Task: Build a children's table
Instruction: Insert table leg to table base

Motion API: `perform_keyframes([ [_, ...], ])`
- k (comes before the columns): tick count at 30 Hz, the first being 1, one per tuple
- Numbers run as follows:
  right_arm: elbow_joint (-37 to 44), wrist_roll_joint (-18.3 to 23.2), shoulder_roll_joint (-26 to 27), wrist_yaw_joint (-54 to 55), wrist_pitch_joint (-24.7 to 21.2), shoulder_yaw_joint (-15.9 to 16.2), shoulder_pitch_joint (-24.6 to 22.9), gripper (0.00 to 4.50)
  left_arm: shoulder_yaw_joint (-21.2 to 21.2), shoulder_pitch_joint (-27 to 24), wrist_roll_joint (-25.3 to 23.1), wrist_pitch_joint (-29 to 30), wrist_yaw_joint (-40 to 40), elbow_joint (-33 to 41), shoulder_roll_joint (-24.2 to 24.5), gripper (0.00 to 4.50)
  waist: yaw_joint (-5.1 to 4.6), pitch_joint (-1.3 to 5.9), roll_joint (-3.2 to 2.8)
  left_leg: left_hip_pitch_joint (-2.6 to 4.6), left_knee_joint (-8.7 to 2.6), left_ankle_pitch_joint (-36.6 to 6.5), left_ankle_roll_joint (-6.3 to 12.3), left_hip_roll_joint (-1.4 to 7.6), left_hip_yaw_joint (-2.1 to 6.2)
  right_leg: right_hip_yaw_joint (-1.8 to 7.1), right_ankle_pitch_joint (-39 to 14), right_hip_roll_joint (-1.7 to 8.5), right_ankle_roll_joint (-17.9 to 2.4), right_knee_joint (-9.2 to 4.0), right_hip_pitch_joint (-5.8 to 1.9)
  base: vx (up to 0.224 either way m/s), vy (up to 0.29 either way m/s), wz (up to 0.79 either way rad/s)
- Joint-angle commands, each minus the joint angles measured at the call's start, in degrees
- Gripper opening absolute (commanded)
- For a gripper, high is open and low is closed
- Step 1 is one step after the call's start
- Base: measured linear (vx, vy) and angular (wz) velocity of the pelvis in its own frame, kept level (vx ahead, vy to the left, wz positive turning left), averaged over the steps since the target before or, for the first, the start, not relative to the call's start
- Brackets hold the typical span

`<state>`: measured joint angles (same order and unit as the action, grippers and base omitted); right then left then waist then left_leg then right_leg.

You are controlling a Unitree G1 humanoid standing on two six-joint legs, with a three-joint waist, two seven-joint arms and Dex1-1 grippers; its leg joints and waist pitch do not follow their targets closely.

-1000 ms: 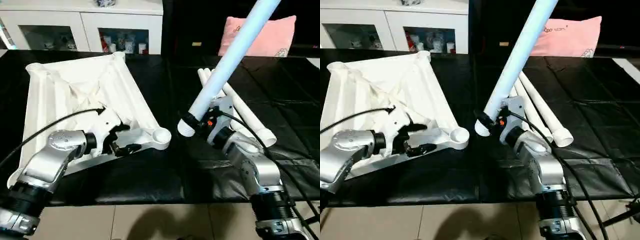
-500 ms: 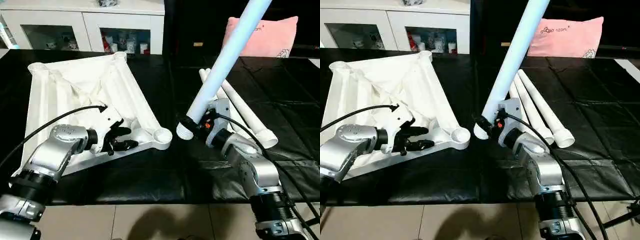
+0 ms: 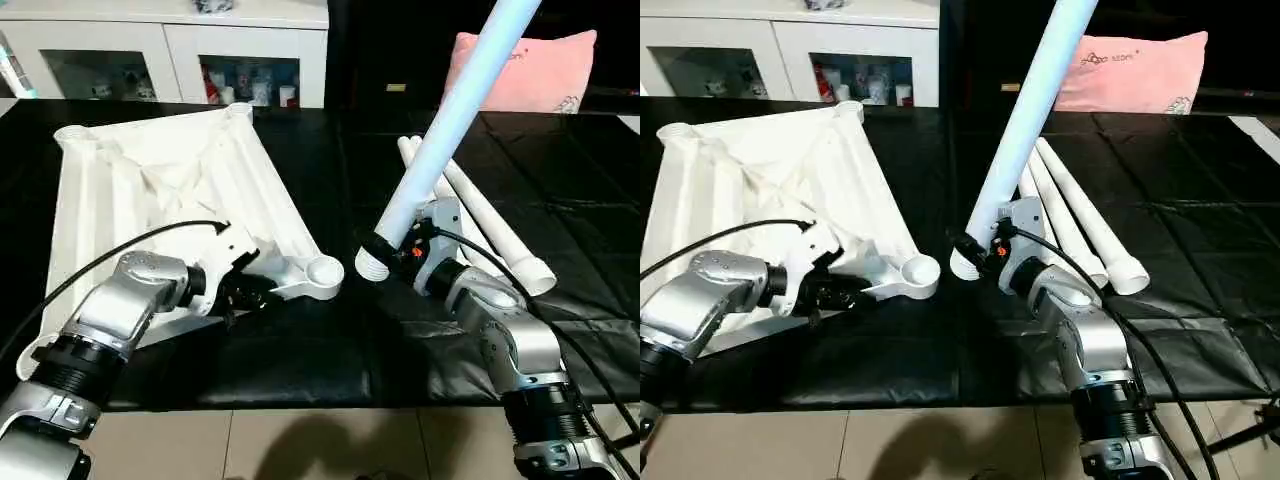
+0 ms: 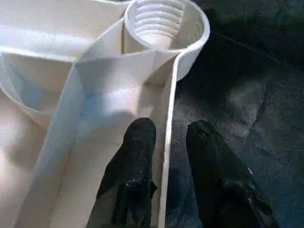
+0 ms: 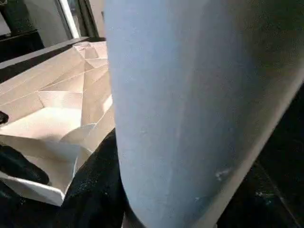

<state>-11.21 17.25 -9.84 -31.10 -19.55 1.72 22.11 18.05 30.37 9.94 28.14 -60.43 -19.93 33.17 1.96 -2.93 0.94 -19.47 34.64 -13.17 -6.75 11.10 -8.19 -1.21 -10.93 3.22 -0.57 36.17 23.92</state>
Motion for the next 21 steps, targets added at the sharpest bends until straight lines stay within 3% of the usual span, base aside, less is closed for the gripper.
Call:
perform_keyframes([
  [1,2.29,-0.35,-0.54,0.09,-0.24,-0.02,-0.21,1.92,1.04,1.01,-1.83,-1.22,0.13,-1.27,0.16,0.94,0.16,3.80,-1.08,-0.71,-3.87,-1.47,0.33,0.30,-0.79,1.91,2.28,2.72,-14.18,-3.28,-4.60,0.000,0.000,0.00],
  [9,2.31,-0.36,-0.86,-0.29,-0.47,0.17,-0.17,1.92,-0.03,0.97,-1.23,-2.27,-1.01,-0.85,-0.31,0.09,0.22,3.78,-1.06,-0.63,-3.92,-1.84,0.33,0.42,-0.79,1.90,2.06,2.76,-14.53,-3.25,-4.54,0.000,0.000,0.00],
  [17,2.43,-0.21,-1.02,-1.56,-0.69,0.92,-0.19,1.92,-0.06,0.57,-1.01,-4.52,-3.36,-0.17,-0.25,0.00,0.21,3.97,-1.04,-0.70,-3.75,0.04,1.20,0.35,-0.82,1.90,5.39,2.75,-15.10,-2.99,-4.67,0.000,0.000,0.00],
  [18,2.74,0.23,-0.94,-2.51,-1.43,1.55,0.23,1.92,0.39,-0.17,-0.81,-8.88,-5.59,-0.06,-0.40,0.00,0.23,3.91,-1.09,-0.72,-3.78,-0.27,1.38,0.37,-0.78,1.86,4.98,2.77,-15.15,-3.11,-4.64,0.000,0.000,0.00],
  [21,3.57,2.21,-0.73,-4.67,-3.40,2.05,1.03,1.92,2.01,-0.47,-1.74,-11.59,-7.35,-0.10,-0.65,0.00,0.22,3.87,-1.15,-0.58,-3.85,-0.90,1.59,0.54,-0.80,1.91,4.45,2.78,-15.06,-3.09,-4.63,0.000,0.000,0.00],
])
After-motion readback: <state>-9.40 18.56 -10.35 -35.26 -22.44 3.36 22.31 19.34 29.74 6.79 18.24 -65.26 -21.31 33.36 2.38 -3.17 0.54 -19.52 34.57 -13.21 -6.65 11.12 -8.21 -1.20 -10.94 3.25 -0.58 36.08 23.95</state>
